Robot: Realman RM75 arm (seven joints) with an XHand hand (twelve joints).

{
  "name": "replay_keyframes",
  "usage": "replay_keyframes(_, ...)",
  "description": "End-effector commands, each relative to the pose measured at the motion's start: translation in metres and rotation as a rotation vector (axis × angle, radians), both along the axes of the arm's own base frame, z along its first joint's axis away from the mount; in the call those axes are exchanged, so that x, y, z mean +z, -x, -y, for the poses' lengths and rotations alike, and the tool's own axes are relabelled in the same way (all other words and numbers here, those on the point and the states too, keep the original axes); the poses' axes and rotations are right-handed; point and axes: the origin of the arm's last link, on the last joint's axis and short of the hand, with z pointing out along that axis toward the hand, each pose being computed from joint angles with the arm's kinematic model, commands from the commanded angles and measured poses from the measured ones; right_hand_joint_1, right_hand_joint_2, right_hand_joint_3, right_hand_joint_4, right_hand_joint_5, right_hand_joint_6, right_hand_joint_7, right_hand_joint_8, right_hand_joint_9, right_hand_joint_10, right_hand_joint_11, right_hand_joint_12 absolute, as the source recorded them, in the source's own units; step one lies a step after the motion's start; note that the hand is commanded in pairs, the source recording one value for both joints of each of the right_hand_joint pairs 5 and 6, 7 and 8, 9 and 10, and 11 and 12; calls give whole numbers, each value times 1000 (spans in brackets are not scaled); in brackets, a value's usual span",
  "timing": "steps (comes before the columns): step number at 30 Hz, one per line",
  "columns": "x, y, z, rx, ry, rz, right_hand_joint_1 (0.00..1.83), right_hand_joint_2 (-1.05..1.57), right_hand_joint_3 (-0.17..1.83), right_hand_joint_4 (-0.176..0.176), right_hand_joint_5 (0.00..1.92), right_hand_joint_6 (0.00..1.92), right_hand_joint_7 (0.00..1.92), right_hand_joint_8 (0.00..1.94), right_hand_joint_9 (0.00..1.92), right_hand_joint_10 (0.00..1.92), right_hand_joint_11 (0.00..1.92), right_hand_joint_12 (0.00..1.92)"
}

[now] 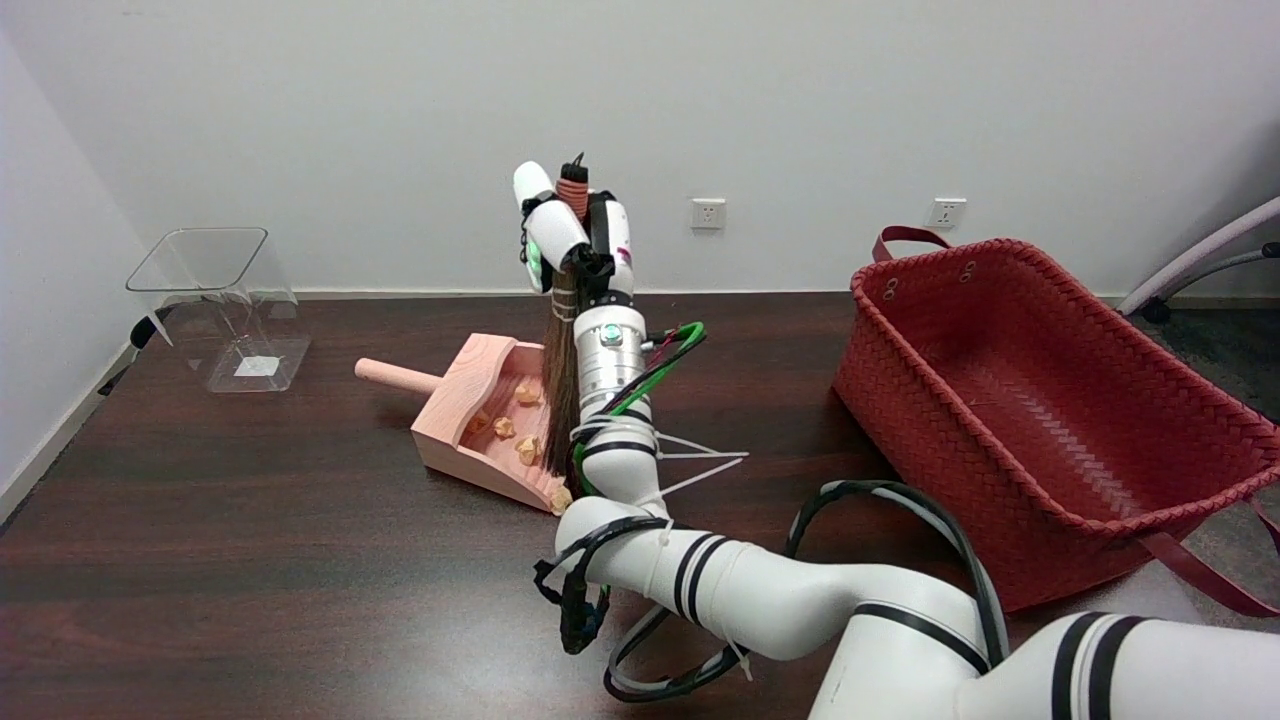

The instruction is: Use the broom to sweep the yellow paper into the dustpan.

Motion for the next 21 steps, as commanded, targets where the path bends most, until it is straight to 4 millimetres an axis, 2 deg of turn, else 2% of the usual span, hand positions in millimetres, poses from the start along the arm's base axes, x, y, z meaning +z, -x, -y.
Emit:
replay_keyframes(1,16,-19,-17,127,101,-49,615,1571,214,0,1920,1920,1920,1920,1920,1920,1920,1920)
replay_keyframes(11,21,-19,-16,96,136,-139,629,1571,181,0,1920,1920,1920,1920,1920,1920,1920,1920)
replay_keyframes(21,39,-10,-6,42,121,-258,626,1571,215,0,1920,1920,1920,1920,1920,1920,1920,1920)
